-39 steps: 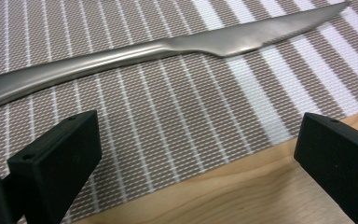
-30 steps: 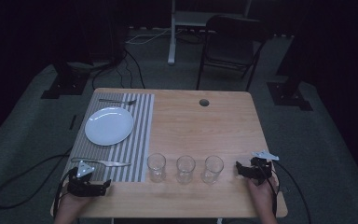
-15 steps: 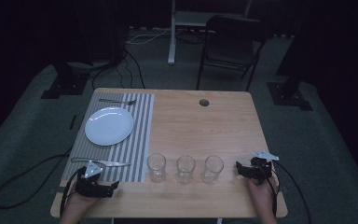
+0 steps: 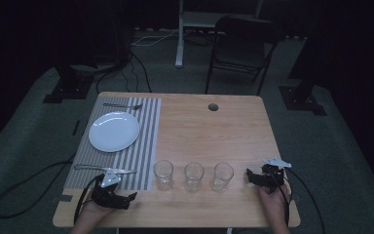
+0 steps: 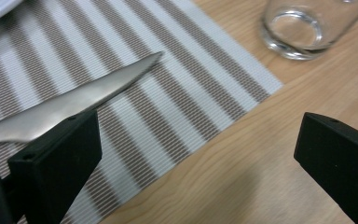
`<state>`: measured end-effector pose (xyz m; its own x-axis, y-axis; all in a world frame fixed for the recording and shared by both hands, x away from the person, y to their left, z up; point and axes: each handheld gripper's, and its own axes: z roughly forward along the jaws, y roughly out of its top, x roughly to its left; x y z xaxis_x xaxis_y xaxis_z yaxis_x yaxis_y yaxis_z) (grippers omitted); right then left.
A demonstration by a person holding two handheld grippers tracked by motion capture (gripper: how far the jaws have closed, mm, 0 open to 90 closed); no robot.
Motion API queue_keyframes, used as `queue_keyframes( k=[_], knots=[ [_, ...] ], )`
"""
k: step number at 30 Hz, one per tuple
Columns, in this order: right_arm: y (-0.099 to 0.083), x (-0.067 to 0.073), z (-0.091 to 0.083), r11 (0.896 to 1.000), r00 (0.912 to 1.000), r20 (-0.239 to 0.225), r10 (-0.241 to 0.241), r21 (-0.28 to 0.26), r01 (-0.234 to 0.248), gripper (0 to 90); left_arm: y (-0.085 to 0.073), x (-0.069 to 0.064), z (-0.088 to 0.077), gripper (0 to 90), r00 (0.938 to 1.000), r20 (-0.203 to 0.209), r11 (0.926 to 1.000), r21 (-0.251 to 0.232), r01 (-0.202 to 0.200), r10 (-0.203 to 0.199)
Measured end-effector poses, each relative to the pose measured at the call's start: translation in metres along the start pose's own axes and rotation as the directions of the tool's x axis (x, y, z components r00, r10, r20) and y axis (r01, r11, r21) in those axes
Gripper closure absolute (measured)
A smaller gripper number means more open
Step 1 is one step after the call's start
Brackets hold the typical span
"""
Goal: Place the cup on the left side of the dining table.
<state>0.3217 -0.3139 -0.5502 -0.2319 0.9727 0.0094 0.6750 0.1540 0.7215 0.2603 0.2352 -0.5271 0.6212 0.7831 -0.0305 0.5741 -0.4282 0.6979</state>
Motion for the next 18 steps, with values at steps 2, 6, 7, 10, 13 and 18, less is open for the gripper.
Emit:
queue_keyframes(
  k=[2,6,7,10,13,18],
  knots=[
    [0.000,0.000,0.000,1.000,1.0000,0.000,0.000,0.000,0.000,12.2,0.002,-0.003,0.001,1.2,0.9999,0.003,0.9999,-0.009,-0.010,0.010],
    [0.000,0.000,0.000,1.000,1.0000,0.000,0.000,0.000,0.000,12.2,0.006,-0.011,0.004,1.2,0.9991,0.032,0.9992,-0.031,-0.027,0.028],
    [0.000,0.000,0.000,1.000,1.0000,0.000,0.000,0.000,0.000,12.2,0.007,-0.012,0.006,1.2,0.9984,0.044,0.9990,-0.028,-0.034,0.036],
    [0.000,0.000,0.000,1.000,1.0000,0.000,0.000,0.000,0.000,12.2,0.009,-0.016,0.008,1.2,0.9976,0.054,0.9987,-0.032,-0.041,0.042],
    [0.000,0.000,0.000,1.000,1.0000,0.000,0.000,0.000,0.000,12.2,0.017,-0.026,0.012,1.2,0.9947,0.083,0.9966,-0.061,-0.055,0.060],
    [0.000,0.000,0.000,1.000,1.0000,0.000,0.000,0.000,0.000,12.2,0.024,-0.035,0.018,1.2,0.9920,0.109,0.9949,-0.085,-0.055,0.064]
  ],
)
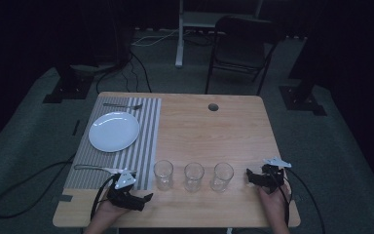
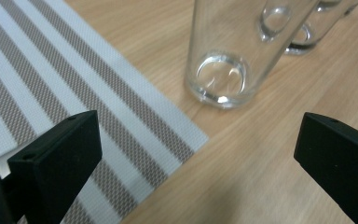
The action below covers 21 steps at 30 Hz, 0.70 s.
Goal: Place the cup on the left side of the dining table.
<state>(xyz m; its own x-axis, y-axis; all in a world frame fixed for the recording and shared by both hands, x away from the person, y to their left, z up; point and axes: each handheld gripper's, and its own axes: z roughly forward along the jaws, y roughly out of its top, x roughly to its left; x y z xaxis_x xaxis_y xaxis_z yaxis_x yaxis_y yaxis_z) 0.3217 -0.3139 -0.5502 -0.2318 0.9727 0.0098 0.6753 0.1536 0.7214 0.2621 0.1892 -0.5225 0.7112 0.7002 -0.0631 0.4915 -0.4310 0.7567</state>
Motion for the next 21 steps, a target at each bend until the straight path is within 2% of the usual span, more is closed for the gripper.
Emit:
queue_keyframes(
  k=[4,8,9,15,19,21],
  knots=[
    [0.000,0.000,0.000,1.000,1.0000,0.000,0.000,0.000,0.000,12.2,0.005,-0.006,0.005,1.2,1.0000,0.001,0.9999,-0.014,-0.006,0.006],
    [0.000,0.000,0.000,1.000,1.0000,0.000,0.000,0.000,0.000,12.2,0.015,-0.014,0.011,1.3,0.9997,-0.003,0.9982,-0.056,-0.023,0.023],
    [0.000,0.000,0.000,1.000,1.0000,0.000,0.000,0.000,0.000,12.2,0.016,-0.015,0.012,3.6,0.9996,-0.003,0.9976,-0.062,-0.029,0.029],
    [0.000,0.000,0.000,1.000,1.0000,0.000,0.002,0.001,-0.002,12.3,0.022,-0.019,0.019,4.3,0.9996,-0.004,0.9959,-0.086,-0.026,0.026],
    [0.000,0.000,0.000,1.000,1.0000,0.000,0.002,0.001,-0.002,12.2,0.027,-0.023,0.023,5.8,0.9991,-0.015,0.9935,-0.106,-0.042,0.041],
    [0.000,0.000,0.000,1.000,1.0000,0.000,0.002,0.001,-0.002,12.2,0.031,-0.025,0.025,7.6,0.9987,-0.027,0.9881,-0.146,-0.047,0.044]
  ],
)
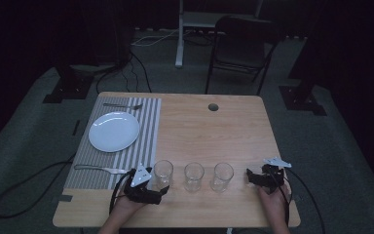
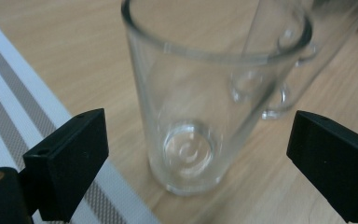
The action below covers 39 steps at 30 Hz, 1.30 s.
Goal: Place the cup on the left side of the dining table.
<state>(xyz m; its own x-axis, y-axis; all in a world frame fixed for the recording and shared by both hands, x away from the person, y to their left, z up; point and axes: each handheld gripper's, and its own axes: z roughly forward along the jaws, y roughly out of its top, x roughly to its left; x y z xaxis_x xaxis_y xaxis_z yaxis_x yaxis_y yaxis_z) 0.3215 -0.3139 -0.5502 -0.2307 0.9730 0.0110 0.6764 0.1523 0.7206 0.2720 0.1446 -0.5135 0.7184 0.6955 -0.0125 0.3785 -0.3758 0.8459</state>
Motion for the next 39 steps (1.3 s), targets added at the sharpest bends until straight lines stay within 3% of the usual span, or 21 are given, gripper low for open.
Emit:
queue_keyframes(
  k=[5,6,10,13,18,21,23,27,30,36,39],
  knots=[
    [0.000,0.000,0.000,1.000,1.0000,0.000,-0.001,0.000,0.001,12.2,0.007,-0.003,0.003,13.5,0.9999,-0.013,0.9986,-0.051,-0.008,0.007],
    [0.000,0.000,0.000,1.000,1.0000,0.000,0.000,0.000,0.000,12.2,0.008,-0.003,0.004,14.7,1.0000,0.006,0.9985,-0.055,0.002,-0.002],
    [0.000,0.000,0.000,1.000,1.0000,0.000,0.000,0.000,0.000,12.2,0.008,-0.003,0.005,15.2,0.9999,-0.012,0.9971,-0.075,0.011,-0.012],
    [0.000,0.000,0.000,1.000,1.0000,0.000,0.000,0.000,0.000,12.3,0.009,-0.005,0.005,15.3,0.9981,-0.059,0.9942,-0.107,0.011,-0.017],
    [0.000,0.000,0.000,1.000,1.0000,0.000,0.000,0.000,0.000,12.2,0.012,-0.003,0.008,15.3,0.9978,-0.047,0.9913,-0.125,0.041,-0.047],
    [0.000,0.000,0.000,1.000,1.0000,0.000,0.000,0.000,0.000,12.3,0.011,-0.007,0.008,23.1,0.9980,-0.063,0.9884,-0.152,0.002,-0.012],
    [0.000,0.000,0.000,1.000,1.0000,0.000,0.000,0.000,0.000,12.2,0.012,-0.011,0.008,28.4,0.9963,-0.085,0.9885,-0.149,-0.024,0.012],
    [0.000,0.000,0.000,1.000,1.0000,0.000,0.000,0.000,0.000,12.3,0.013,-0.010,0.008,28.7,0.9973,-0.072,0.9891,-0.147,0.003,-0.014],
    [0.000,0.000,0.000,1.000,1.0000,0.000,-0.001,0.000,0.001,12.2,0.014,-0.008,0.008,29.0,0.9980,-0.064,0.9908,-0.135,-0.002,-0.006],
    [0.000,0.000,0.000,1.000,1.0000,0.000,0.000,0.000,0.000,12.3,0.018,-0.006,0.008,29.2,0.9968,-0.079,0.9927,-0.121,0.004,-0.013],
    [0.000,0.000,0.000,1.000,1.0000,0.000,0.000,0.000,0.000,12.3,0.018,-0.002,0.007,29.2,0.9958,-0.085,0.9917,-0.126,0.024,-0.035]
  ],
)
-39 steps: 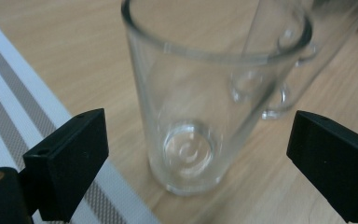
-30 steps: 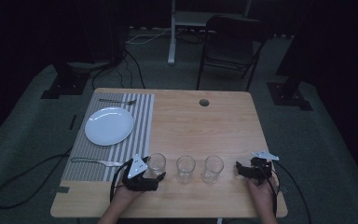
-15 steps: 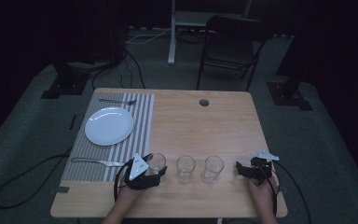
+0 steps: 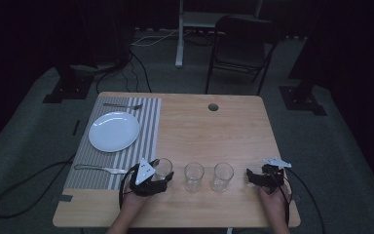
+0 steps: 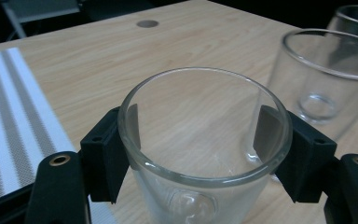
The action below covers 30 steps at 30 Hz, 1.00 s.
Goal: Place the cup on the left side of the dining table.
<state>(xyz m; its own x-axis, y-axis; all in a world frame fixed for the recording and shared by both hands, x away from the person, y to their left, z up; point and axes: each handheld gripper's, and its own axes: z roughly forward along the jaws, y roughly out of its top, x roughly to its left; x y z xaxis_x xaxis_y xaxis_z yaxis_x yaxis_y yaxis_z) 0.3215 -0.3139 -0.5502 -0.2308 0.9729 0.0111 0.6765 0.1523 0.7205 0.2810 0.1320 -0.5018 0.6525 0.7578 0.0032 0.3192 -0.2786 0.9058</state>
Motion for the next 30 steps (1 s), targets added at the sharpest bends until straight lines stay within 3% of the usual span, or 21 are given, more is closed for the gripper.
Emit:
queue_keyframes(
  k=[4,16,24,30],
  knots=[
    [0.000,0.000,0.000,1.000,1.0000,0.000,0.000,0.000,0.000,12.2,0.004,0.006,-0.005,29.2,1.0000,0.009,0.9998,-0.017,0.004,-0.004],
    [0.000,0.000,0.000,1.000,1.0000,0.000,0.001,0.000,-0.001,12.6,0.020,0.034,-0.018,29.2,0.9975,-0.070,0.9988,-0.049,0.008,-0.011],
    [0.000,0.000,0.000,1.000,1.0000,0.000,0.000,-0.001,0.000,12.6,0.029,0.056,-0.023,29.2,0.9918,-0.126,0.9982,-0.059,0.016,-0.023],
    [0.000,0.000,0.000,1.000,1.0000,0.000,0.001,0.000,-0.001,12.6,0.027,0.068,-0.024,29.2,0.9824,-0.182,0.9980,-0.055,0.032,-0.041]
  ],
)
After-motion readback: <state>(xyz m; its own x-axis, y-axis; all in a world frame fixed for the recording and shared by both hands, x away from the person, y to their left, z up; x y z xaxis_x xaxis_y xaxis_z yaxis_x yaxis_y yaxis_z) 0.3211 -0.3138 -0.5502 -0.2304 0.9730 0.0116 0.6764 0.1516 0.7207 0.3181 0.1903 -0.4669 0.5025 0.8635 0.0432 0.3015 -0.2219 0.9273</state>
